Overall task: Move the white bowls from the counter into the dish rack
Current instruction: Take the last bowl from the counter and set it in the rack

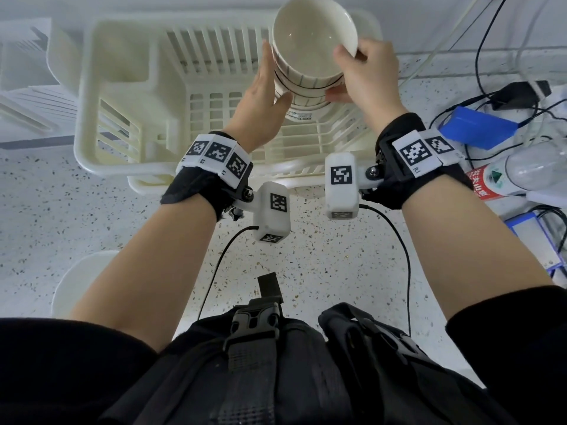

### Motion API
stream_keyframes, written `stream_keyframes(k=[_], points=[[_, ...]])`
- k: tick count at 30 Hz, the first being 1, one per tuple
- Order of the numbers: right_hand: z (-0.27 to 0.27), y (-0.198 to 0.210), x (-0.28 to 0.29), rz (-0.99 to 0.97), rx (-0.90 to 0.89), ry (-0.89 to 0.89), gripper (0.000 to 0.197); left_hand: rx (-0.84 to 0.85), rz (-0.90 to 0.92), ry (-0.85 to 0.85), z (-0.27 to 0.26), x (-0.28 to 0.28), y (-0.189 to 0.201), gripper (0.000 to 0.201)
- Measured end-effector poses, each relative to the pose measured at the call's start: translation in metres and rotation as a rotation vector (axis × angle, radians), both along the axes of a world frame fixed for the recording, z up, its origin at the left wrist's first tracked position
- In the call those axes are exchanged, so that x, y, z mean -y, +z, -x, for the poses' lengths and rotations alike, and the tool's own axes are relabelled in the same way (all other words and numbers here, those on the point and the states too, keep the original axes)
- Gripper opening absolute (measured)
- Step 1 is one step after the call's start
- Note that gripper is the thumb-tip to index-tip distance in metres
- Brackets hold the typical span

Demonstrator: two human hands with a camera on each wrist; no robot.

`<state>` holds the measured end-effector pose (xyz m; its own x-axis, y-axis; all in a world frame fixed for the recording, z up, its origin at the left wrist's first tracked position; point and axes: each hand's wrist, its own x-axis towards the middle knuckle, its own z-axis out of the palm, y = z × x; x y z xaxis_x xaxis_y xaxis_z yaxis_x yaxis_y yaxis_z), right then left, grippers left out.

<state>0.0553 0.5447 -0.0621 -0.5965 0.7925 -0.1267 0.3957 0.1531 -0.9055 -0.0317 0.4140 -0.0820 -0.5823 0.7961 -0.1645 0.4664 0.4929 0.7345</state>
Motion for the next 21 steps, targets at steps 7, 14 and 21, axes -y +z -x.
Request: stream_keyframes(k=[7,14,21], points=[[-0.026,0.012,0.033,0.006,-0.043,-0.078,0.024,0.009,0.032,0.114,-0.029,0.045,0.019,0.076],[-0.059,0.018,0.110,-0.107,-0.162,-0.062,0.019,-0.094,-0.056,0.228,-0.068,0.117,0.027,0.058],[-0.069,0.007,0.221,0.077,-0.023,0.217,0.014,-0.071,-0.131,0.296,-0.078,0.211,0.016,0.036]])
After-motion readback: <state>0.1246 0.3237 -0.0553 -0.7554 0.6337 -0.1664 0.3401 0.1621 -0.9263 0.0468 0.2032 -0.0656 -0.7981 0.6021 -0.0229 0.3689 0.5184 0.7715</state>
